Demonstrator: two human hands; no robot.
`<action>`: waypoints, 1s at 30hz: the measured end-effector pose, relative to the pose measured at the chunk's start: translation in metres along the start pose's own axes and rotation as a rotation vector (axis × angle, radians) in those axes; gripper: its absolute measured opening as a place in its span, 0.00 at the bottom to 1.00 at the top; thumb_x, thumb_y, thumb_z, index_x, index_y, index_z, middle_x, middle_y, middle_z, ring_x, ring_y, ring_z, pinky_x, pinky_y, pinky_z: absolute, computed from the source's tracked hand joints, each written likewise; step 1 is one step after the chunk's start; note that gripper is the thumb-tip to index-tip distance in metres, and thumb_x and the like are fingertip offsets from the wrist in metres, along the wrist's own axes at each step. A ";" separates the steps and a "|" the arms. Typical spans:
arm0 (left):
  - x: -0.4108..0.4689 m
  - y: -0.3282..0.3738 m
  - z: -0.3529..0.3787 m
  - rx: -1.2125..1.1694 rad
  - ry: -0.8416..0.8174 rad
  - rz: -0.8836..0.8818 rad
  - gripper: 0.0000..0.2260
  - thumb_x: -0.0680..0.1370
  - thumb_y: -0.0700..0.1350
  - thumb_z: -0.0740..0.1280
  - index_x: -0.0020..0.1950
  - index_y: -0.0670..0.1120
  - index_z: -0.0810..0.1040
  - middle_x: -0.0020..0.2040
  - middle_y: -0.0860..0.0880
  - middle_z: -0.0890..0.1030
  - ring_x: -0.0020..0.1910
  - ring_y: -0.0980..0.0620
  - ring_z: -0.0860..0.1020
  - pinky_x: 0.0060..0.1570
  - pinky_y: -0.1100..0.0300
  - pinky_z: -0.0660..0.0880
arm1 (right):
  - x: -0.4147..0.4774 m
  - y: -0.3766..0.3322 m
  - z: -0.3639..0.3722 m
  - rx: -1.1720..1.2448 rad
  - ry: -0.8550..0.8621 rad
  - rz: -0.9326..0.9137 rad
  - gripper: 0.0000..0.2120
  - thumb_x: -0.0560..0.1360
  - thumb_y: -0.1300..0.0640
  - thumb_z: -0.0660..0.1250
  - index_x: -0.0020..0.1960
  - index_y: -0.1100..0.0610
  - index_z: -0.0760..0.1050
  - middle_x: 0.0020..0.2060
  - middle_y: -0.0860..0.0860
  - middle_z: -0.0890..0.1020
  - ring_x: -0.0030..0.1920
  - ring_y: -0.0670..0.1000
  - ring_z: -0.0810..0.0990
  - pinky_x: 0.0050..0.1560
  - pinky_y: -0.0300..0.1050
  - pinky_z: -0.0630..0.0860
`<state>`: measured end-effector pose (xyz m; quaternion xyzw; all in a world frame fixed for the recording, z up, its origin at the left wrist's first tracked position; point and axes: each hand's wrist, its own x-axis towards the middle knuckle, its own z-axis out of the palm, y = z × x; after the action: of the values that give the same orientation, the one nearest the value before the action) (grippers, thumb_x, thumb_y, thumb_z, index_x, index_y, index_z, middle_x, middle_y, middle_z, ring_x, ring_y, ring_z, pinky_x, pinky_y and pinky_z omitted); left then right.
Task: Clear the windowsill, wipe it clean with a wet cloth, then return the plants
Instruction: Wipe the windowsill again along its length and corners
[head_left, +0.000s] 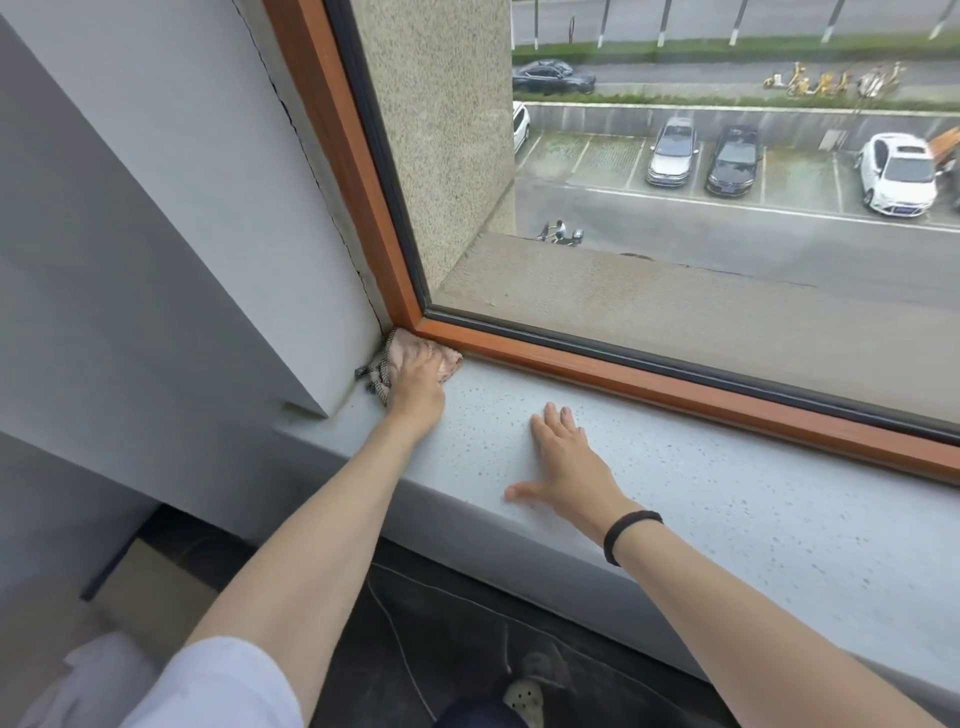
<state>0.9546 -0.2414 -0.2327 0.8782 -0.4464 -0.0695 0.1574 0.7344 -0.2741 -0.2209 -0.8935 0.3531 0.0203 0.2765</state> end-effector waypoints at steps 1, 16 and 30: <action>-0.009 0.013 0.005 -0.037 -0.034 0.036 0.28 0.75 0.28 0.52 0.74 0.44 0.63 0.77 0.45 0.56 0.77 0.48 0.51 0.75 0.47 0.47 | 0.000 -0.001 0.000 -0.001 -0.008 0.001 0.44 0.67 0.41 0.73 0.73 0.60 0.57 0.77 0.56 0.49 0.77 0.57 0.43 0.75 0.52 0.47; -0.066 0.086 0.026 -0.063 -0.295 0.245 0.34 0.73 0.26 0.52 0.77 0.50 0.58 0.78 0.50 0.46 0.76 0.47 0.39 0.70 0.42 0.34 | -0.051 0.031 -0.016 0.038 0.362 0.183 0.17 0.78 0.66 0.53 0.67 0.64 0.66 0.73 0.58 0.61 0.71 0.56 0.64 0.62 0.45 0.70; -0.129 0.016 -0.001 -0.005 -0.187 0.088 0.38 0.72 0.23 0.52 0.78 0.47 0.48 0.77 0.50 0.40 0.76 0.50 0.38 0.69 0.53 0.32 | -0.055 -0.008 0.004 -0.085 0.097 -0.127 0.27 0.81 0.51 0.56 0.75 0.61 0.55 0.76 0.55 0.52 0.77 0.53 0.50 0.74 0.44 0.52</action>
<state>0.8666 -0.1461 -0.2287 0.8469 -0.4972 -0.1454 0.1200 0.6986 -0.2330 -0.2075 -0.9250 0.3077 -0.0255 0.2216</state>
